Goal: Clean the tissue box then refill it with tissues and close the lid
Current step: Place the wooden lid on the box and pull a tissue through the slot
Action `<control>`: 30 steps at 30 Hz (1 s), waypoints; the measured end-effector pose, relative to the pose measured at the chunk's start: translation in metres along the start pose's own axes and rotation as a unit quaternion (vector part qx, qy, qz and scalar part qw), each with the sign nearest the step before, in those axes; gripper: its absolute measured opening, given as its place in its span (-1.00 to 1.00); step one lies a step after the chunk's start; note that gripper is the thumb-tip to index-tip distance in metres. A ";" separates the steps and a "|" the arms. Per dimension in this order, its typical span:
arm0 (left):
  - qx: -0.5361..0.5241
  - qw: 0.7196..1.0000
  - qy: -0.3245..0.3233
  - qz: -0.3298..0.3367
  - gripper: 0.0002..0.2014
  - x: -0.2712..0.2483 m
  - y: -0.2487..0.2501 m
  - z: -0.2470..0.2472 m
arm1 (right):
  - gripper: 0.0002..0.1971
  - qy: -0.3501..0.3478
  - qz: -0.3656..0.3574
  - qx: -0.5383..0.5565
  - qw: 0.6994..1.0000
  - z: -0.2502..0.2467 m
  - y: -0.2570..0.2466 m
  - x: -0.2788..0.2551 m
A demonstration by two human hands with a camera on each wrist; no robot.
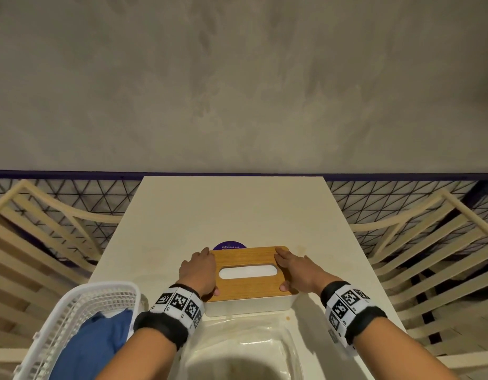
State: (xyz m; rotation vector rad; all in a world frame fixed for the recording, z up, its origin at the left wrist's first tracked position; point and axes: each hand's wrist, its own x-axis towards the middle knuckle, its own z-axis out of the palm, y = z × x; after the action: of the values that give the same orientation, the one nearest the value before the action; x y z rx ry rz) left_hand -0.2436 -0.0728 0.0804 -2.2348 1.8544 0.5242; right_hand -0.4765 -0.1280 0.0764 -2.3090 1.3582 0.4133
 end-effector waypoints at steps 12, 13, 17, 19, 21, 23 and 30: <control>-0.191 0.980 0.037 0.028 -0.37 -0.015 -0.001 0.019 | -0.28 0.060 0.004 0.075 0.995 0.000 0.011 -0.016; -0.216 0.975 0.040 0.027 -0.32 -0.016 -0.001 0.021 | -0.36 0.073 -0.003 0.035 0.997 -0.003 0.008 -0.016; -0.283 0.957 0.064 0.012 -0.09 -0.016 0.001 0.027 | -0.69 0.154 -0.092 -0.060 0.982 -0.012 -0.022 -0.005; -0.285 0.956 0.068 0.018 -0.03 -0.017 0.004 0.031 | -0.73 0.132 -0.150 -0.095 0.975 -0.011 -0.040 0.007; -0.280 0.957 0.069 0.016 -0.01 -0.017 0.004 0.034 | -0.70 0.111 -0.179 -0.146 0.967 -0.012 -0.053 0.018; -0.277 0.958 0.076 0.015 -0.01 -0.017 0.003 0.035 | -0.70 0.101 -0.200 -0.182 0.957 -0.016 -0.060 0.027; -0.274 0.959 0.077 0.010 -0.02 -0.015 0.003 0.036 | -0.88 0.120 -0.290 -0.211 0.926 -0.015 -0.062 0.047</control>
State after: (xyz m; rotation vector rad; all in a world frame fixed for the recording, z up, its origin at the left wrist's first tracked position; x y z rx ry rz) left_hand -0.2542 -0.0465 0.0535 -2.6631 1.9930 1.0013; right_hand -0.3994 -0.1442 0.0809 -3.0493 0.6454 0.2483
